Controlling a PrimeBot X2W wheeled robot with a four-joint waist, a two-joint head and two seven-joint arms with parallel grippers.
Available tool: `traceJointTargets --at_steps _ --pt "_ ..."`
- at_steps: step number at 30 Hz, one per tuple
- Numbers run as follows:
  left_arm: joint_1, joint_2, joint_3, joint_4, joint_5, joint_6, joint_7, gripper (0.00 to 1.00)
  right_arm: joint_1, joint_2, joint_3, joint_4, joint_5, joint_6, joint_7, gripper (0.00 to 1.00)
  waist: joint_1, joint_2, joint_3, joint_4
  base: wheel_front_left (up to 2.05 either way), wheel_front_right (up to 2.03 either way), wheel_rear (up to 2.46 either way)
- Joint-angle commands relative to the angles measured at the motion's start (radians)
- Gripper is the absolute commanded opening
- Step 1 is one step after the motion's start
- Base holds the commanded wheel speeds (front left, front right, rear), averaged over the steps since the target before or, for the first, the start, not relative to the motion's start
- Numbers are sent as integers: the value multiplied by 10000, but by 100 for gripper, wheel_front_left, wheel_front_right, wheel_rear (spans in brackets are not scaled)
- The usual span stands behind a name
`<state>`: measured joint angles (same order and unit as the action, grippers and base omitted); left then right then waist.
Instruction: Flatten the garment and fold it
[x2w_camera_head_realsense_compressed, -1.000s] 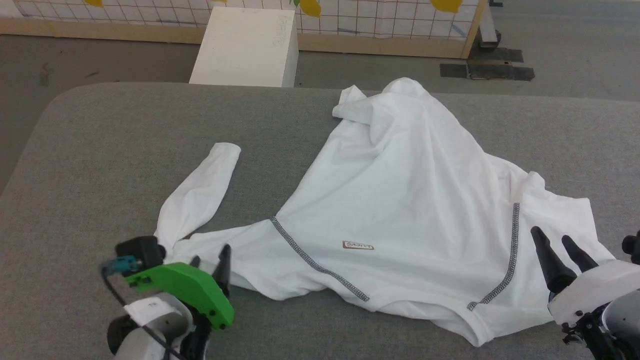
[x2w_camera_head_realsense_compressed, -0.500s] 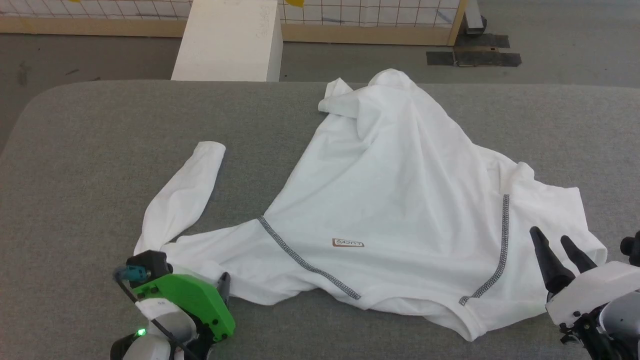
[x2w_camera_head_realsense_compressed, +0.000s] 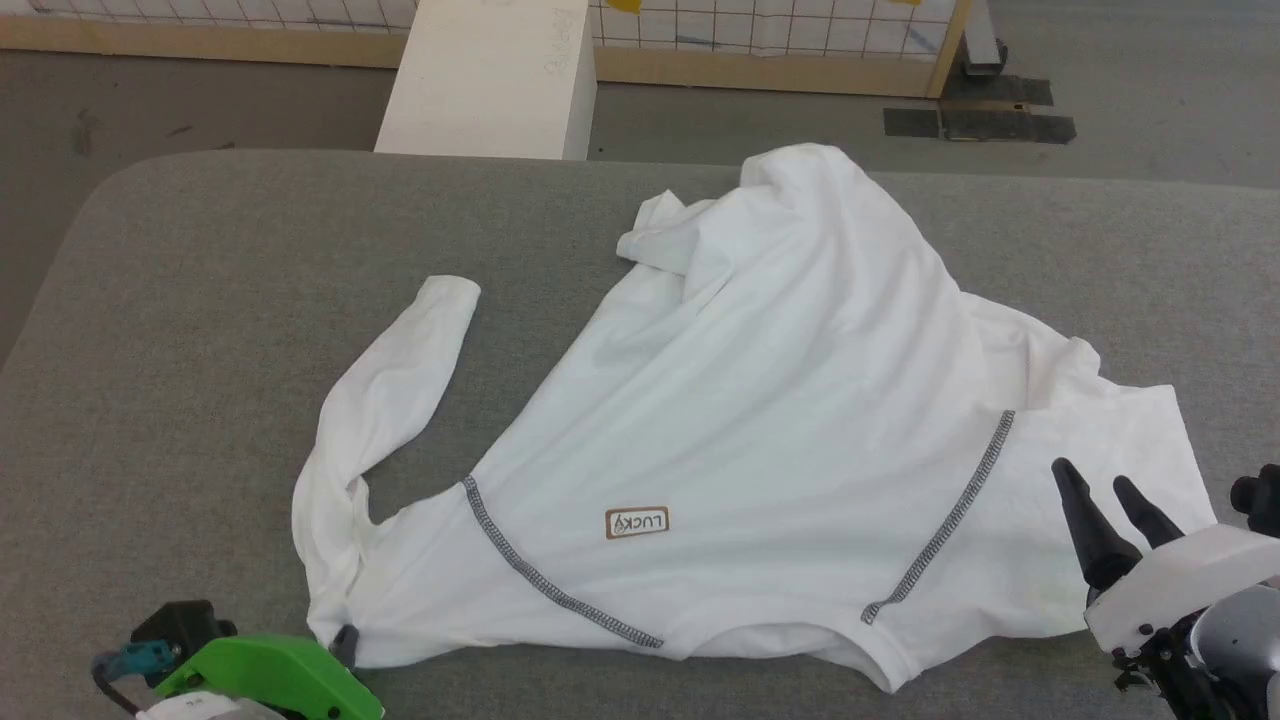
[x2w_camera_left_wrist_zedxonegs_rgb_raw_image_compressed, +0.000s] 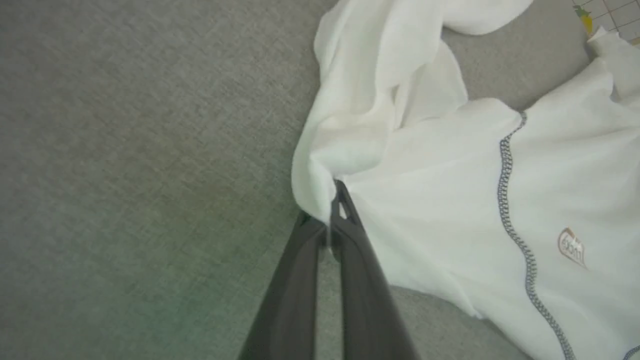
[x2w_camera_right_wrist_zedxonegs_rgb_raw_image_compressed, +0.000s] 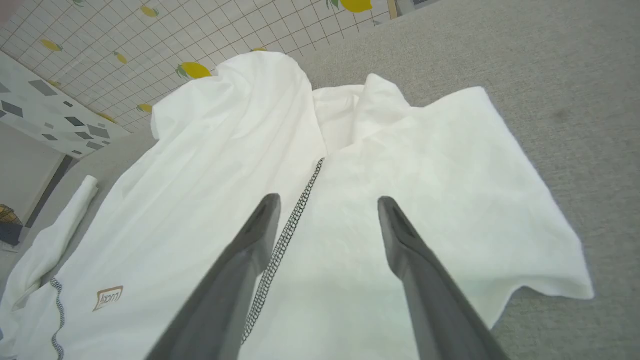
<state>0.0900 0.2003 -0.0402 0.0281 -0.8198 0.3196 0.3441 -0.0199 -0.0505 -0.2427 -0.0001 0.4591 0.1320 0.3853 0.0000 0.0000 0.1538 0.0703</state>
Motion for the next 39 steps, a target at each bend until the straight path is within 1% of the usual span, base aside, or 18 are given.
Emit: traceJointTargets --at_steps 1,2,3,4,6,7,9,10,11,13,15,17,20,24,29,31,35,39 --pt "217 64 45 72 -60 148 80 0 -81 3 1 38 41 -13 -82 100 0 0 -23 83 0 0 0" --pt "270 31 78 97 -77 225 77 0 -76 3 -4 43 38 -13 -83 100 0 0 -25 119 0 0 0" --pt "268 -22 117 82 -125 228 30 47 -77 3 10 44 32 -13 -75 100 0 0 -29 140 0 0 0" --pt "204 -73 204 8 -149 191 -148 100 -78 3 28 49 19 -13 -64 100 0 0 -43 156 0 0 0" --pt "17 -75 363 -196 -92 48 -584 100 -92 3 50 54 14 -13 -49 100 0 0 -81 173 0 0 0" --pt "-136 23 426 -363 62 -126 -948 100 -101 3 66 53 7 -13 -43 100 0 0 -113 171 0 0 0" --pt "-428 350 375 -707 542 -671 -1734 100 -120 3 98 64 -4 -13 -29 100 0 0 -173 134 0 0 0" --pt "-555 404 395 -868 702 -870 -2144 100 -121 3 119 71 -9 -13 -21 100 0 0 -212 106 0 0 0" --pt "-667 560 298 -1031 1010 -1157 -2580 100 -113 3 139 77 -8 -13 -12 100 0 0 -258 73 0 0 0" --pt "-852 861 60 -1207 1749 -1500 -3365 100 -81 3 154 74 -6 -13 -4 100 0 0 -323 21 0 0 0" --pt "-1063 1165 -370 -1191 2509 -1810 -3872 100 -42 3 150 53 5 -13 -14 100 0 0 -373 -24 0 0 0" --pt "-1405 1235 -838 -1040 2940 -2044 -4027 100 -9 3 140 21 13 -13 -6 100 0 0 -389 -61 0 0 0" --pt "-2247 1306 -1520 -617 3302 -2364 -3591 100 1 3 132 -42 15 -13 15 100 0 0 -324 -141 0 0 0" --pt "-4061 1141 -2220 278 3317 -2906 -2670 100 -114 3 194 -161 24 -13 38 100 0 0 -39 -380 0 0 0" --pt "-6501 763 -3069 2347 3281 -3544 -1041 100 -384 3 452 -267 81 -13 61 100 0 0 566 -934 0 0 0" --pt "-7263 624 -3309 3282 3216 -3657 -213 100 -517 3 534 -255 126 -13 19 100 0 0 841 -1217 0 0 0" --pt "-8380 481 -3656 4729 3179 -3690 1313 100 -649 3 565 -210 180 -13 -123 100 0 0 1393 -1715 0 0 0" --pt "-8979 521 -3867 5554 3222 -3780 2013 100 -722 3 575 -119 231 -13 -276 100 0 0 1845 -2114 0 0 0"
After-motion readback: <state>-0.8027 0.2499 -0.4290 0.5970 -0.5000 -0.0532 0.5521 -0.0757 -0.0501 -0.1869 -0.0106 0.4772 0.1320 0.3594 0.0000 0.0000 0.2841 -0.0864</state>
